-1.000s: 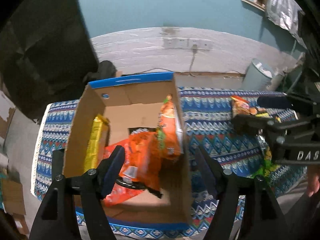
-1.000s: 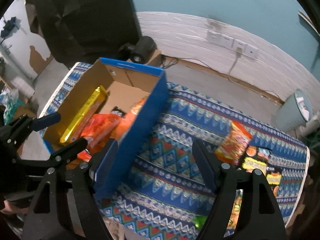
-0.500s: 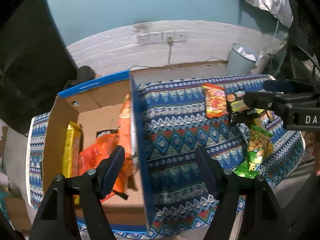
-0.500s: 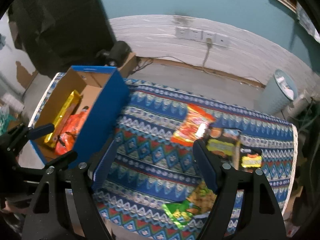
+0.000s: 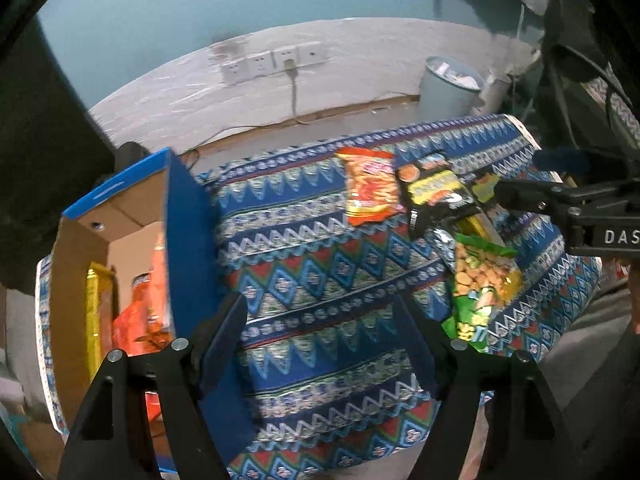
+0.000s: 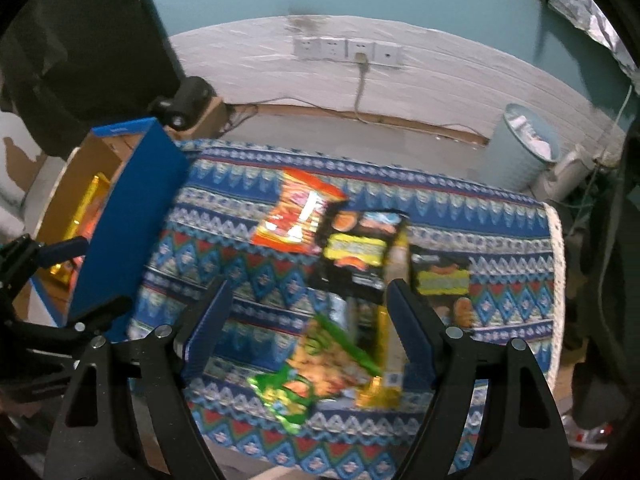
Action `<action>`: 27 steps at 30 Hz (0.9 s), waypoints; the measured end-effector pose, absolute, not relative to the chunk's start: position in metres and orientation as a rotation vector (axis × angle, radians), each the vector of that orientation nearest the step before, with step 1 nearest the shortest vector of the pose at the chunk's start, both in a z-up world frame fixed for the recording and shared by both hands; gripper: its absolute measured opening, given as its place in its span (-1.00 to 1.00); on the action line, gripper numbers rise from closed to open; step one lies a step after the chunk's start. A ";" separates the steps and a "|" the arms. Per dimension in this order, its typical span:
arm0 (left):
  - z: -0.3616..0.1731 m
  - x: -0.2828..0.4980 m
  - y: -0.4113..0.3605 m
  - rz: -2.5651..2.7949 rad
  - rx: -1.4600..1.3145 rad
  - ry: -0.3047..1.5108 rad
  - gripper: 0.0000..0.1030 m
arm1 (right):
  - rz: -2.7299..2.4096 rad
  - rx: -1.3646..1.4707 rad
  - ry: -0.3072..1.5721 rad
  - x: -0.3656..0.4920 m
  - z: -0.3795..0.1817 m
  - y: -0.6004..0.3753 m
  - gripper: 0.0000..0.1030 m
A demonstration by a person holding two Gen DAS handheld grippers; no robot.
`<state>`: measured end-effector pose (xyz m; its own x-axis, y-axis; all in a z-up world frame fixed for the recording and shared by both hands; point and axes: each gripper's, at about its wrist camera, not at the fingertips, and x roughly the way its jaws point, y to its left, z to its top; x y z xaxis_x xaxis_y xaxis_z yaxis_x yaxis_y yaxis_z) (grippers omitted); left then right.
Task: Organize snacks
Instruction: 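Move both grippers back over the remaining snacks on the tablecloth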
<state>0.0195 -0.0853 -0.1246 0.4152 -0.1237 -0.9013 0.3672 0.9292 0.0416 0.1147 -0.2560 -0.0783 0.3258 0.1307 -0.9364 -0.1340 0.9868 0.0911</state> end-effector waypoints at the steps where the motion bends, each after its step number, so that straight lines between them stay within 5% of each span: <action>1: -0.126 0.019 -0.090 -0.322 0.252 1.107 0.49 | 0.164 -0.012 1.231 0.113 -0.080 -0.261 0.54; 27: -0.208 0.001 -0.206 -0.505 0.248 1.336 0.57 | -0.001 0.140 1.325 0.085 -0.135 -0.374 0.54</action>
